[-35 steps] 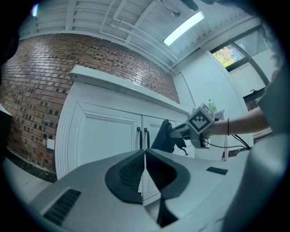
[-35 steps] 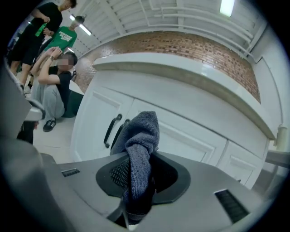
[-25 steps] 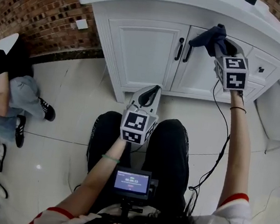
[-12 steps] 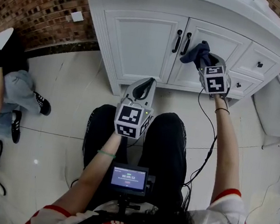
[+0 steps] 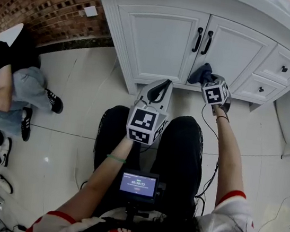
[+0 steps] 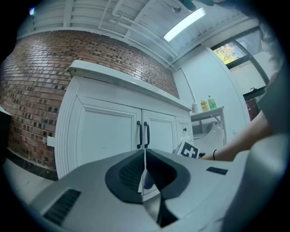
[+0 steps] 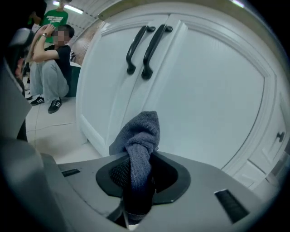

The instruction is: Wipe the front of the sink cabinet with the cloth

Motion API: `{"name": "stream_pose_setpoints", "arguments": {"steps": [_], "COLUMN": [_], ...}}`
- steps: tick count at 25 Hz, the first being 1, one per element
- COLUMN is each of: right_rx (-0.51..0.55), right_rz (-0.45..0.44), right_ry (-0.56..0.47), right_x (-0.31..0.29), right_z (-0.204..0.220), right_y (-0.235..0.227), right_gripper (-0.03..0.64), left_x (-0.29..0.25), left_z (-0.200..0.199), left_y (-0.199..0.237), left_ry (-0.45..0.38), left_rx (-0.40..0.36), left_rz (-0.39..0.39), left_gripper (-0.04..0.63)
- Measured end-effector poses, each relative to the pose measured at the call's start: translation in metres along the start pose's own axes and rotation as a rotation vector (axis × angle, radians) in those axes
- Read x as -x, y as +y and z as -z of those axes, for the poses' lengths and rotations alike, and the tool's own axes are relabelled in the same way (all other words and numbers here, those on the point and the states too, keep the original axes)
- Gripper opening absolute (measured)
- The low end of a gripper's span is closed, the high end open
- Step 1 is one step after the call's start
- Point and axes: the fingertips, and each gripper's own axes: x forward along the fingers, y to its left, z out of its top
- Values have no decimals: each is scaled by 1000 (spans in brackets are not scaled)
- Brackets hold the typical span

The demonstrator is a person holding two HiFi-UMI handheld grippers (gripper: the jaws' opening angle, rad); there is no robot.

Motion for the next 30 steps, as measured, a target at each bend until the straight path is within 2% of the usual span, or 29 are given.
{"name": "stream_pose_setpoints", "arguments": {"steps": [4, 9, 12, 16, 20, 23, 26, 30], "right_rx": [-54, -19, 30, 61, 80, 95, 86, 86], "right_rz": [-26, -15, 26, 114, 171, 225, 259, 254], "right_ry": [67, 8, -62, -203, -359, -433, -451, -391], "right_x": [-17, 8, 33, 91, 149, 184, 195, 180], "right_z": [34, 24, -7, -67, -143, -177, -191, -177], "right_y": [18, -8, -45, -97, -127, -152, -161, -153], "right_gripper": [107, 109, 108, 108, 109, 107, 107, 109], "left_x": [2, -3, -8, -12, -6, -6, -6, -4], "left_z": [2, 8, 9, 9, 7, 5, 4, 5], "left_y": [3, 9, 10, -4, -8, -14, -13, -18], "left_ry": [9, 21, 12, 11, 4, -3, -15, -15], "left_rx": [-24, -27, -4, -2, 0, 0, 6, 15], "left_rz": [5, -1, -13, 18, 16, 26, 23, 34], "left_gripper": [43, 43, 43, 43, 43, 43, 43, 43]}}
